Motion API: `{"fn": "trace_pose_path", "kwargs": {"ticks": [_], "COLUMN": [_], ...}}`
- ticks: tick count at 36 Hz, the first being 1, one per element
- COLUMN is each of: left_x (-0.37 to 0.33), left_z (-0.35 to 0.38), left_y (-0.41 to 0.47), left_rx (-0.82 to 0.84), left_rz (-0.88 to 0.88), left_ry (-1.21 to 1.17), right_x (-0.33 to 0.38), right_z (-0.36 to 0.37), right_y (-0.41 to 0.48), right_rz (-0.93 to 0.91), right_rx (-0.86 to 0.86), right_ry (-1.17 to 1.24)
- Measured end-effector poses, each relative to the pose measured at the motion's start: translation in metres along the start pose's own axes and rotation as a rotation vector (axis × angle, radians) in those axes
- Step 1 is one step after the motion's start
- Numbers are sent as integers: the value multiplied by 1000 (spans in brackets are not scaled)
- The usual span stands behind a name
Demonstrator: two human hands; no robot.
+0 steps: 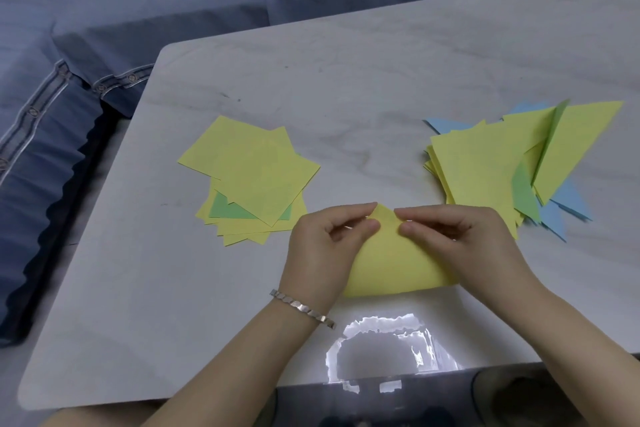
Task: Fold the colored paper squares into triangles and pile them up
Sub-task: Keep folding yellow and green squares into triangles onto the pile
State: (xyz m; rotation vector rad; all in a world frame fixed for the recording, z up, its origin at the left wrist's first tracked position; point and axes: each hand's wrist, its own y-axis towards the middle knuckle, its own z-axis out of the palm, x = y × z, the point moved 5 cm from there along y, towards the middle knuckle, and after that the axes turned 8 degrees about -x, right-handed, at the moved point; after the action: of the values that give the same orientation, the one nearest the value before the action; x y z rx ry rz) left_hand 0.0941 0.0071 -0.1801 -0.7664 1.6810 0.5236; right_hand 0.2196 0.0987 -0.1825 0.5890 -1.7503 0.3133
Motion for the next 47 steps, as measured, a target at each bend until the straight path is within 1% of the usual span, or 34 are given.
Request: {"fn": "trace_pose_path", "kwargs": {"ticks": [3, 6, 8, 11, 12, 15, 17, 19, 22, 29, 33, 36, 38, 41, 45, 47], "left_x": [0, -4, 1, 19, 26, 44, 53, 61, 67, 72, 72, 72, 73, 74, 74, 74], "left_z": [1, 4, 7, 8, 8, 7, 3, 0, -2, -3, -3, -4, -4, -4, -3, -3], "left_y": [7, 16, 24, 41, 47, 64, 72, 76, 78, 78, 78, 78, 78, 77, 76, 76], "left_rx": [44, 123, 136, 44, -3, -121, -181, -218, -236, -233, -221, -214, -216, -225, -226, -233], "left_rz": [-17, 2, -15, -83, -113, -168, -170, -154, -118, -109, -124, -124, -130, -131, -119, -109], "left_ry": [17, 100, 147, 132, 115, 94, 108, 142, 184, 172, 155, 147, 142, 133, 133, 136], "right_x": [1, -2, -5, -6, -9, -26, -43, -58, -66, -62, -63, -64, -66, -70, -74, -76], "right_z": [2, 3, 4, 7, 13, 32, 43, 51, 56, 83, 84, 79, 73, 56, 38, 33], "right_y": [3, 10, 16, 24, 23, 14, 5, -1, -11, -37, -39, -32, -19, 4, 28, 36], "right_rz": [-27, -74, -121, -415, -468, -488, -473, -491, -557, -730, -750, -738, -666, -511, -411, -342], "right_rx": [70, 138, 122, -42, -52, 35, 114, 151, 145, 247, 281, 303, 262, 169, 39, 16], "right_ry": [-34, -113, -219, -534, -598, -692, -759, -830, -853, -749, -739, -789, -849, -917, -979, -1019]}}
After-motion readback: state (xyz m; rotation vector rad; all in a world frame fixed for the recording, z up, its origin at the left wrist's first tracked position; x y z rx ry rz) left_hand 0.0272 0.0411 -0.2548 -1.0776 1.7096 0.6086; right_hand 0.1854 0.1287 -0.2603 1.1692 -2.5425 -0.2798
